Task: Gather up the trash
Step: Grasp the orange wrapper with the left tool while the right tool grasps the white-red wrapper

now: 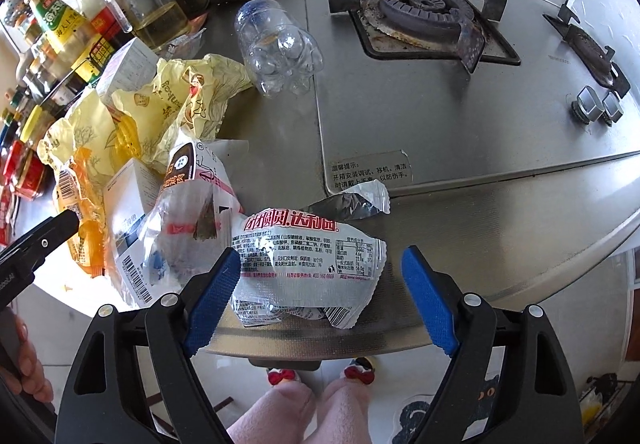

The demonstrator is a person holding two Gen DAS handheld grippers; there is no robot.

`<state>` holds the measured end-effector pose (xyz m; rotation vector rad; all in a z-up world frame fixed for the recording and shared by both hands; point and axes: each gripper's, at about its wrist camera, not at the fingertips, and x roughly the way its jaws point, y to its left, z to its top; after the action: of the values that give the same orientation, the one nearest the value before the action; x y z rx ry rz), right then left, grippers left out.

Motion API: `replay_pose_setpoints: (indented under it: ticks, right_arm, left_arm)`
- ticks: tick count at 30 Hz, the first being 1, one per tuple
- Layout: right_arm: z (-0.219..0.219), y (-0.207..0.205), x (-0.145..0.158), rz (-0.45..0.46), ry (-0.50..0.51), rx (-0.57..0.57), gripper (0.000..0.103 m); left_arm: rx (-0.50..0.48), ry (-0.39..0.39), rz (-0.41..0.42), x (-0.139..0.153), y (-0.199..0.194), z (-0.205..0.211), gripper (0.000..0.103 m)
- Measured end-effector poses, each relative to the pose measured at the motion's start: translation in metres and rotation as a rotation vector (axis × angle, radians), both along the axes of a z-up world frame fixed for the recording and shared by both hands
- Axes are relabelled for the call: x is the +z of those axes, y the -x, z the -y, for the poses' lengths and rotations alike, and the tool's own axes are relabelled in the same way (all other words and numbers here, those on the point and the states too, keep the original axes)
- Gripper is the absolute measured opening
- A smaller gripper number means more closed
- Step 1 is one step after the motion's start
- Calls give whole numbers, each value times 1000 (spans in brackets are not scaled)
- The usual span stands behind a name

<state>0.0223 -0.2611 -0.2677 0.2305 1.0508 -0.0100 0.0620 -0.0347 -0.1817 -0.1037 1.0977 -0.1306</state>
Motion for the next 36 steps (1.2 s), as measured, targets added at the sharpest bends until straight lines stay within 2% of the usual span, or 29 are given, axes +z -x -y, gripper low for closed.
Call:
replay_pose_setpoints:
  ticks: [4, 7, 9, 10, 12, 14, 16, 17, 18, 19, 25, 27, 29, 36]
  right_arm:
    - [0, -4, -5, -3, -5, 3, 83]
    - [-1, -7, -7, -4, -3, 13, 83]
    - [-2, -7, -9, -8, -16, 18, 73]
    - [-3, -7, -9, -8, -17, 19, 72]
    - [-3, -8, -12, -20, -23, 28, 54]
    - [-1, -7, -12, -18, -40, 32, 52]
    - [0, -4, -10, -8, -43, 34, 49]
    - [0, -3, -8, -3, -42, 33, 45]
    - [0, -2, -6, 3, -42, 33, 35]
    - [1, 1, -4, 7, -42, 32, 32]
    - [4, 14, 11, 49, -36, 27, 28]
    - [5, 21, 17, 70, -30, 21, 20]
    - [6, 29, 22, 86, -20, 15, 18]
    - [5, 61, 36, 115, -38, 33, 15]
  left_arm:
    - [3, 10, -6, -6, -4, 0, 67]
    - [-4, 24, -8, -9, -7, 2, 59]
    - [-7, 32, -13, -10, -8, 3, 49]
    - [-10, 38, -17, -11, -9, 3, 46]
    - [-15, 48, -16, -12, -9, 3, 39]
    - [-17, 61, -13, -11, -7, 2, 28]
    - [-19, 76, -10, -11, -6, 2, 22]
    - [-22, 83, -9, -10, -5, 2, 16]
    - [-25, 87, -7, -9, -4, 2, 14]
    - [-27, 89, -1, -7, -3, 3, 12]
    - [-51, 90, 58, 14, 9, 8, 8]
    - [-57, 90, 77, 23, 15, 9, 8]
    - [-60, 88, 93, 31, 22, 9, 8]
    - [-70, 87, 132, 51, 56, 7, 8]
